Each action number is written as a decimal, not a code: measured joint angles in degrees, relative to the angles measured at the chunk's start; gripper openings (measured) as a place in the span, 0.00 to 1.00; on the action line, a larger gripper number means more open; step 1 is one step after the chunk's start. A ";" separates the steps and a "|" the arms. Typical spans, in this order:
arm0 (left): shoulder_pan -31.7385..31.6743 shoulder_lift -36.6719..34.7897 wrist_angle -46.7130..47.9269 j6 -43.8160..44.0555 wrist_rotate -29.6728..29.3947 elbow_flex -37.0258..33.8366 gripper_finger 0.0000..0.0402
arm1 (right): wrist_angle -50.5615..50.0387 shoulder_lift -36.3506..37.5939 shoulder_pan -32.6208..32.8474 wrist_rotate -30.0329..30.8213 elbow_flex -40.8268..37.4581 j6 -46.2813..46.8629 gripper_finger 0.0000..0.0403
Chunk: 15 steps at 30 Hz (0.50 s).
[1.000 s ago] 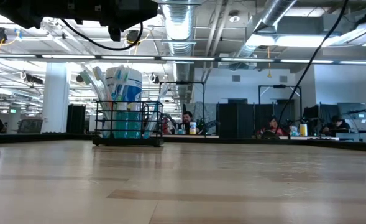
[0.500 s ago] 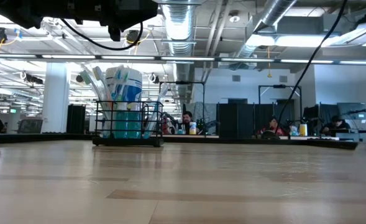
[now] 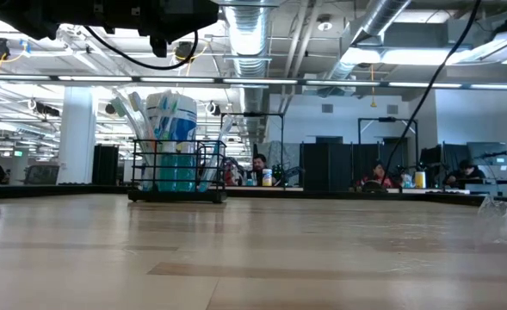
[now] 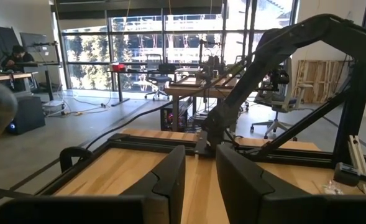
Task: Pick & Place toothbrushing station
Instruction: Put the blue toothbrush into the wire organizer
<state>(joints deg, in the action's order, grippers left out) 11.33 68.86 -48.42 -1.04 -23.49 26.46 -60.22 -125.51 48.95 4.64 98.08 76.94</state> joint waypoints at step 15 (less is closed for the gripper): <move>0.00 0.00 0.02 0.00 0.00 0.00 0.21 | -3.58 0.13 0.15 4.45 4.07 -0.27 0.00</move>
<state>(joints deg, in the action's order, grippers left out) 11.33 68.86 -48.40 -1.04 -23.48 26.46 -63.81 -125.38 49.10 9.08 102.15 76.67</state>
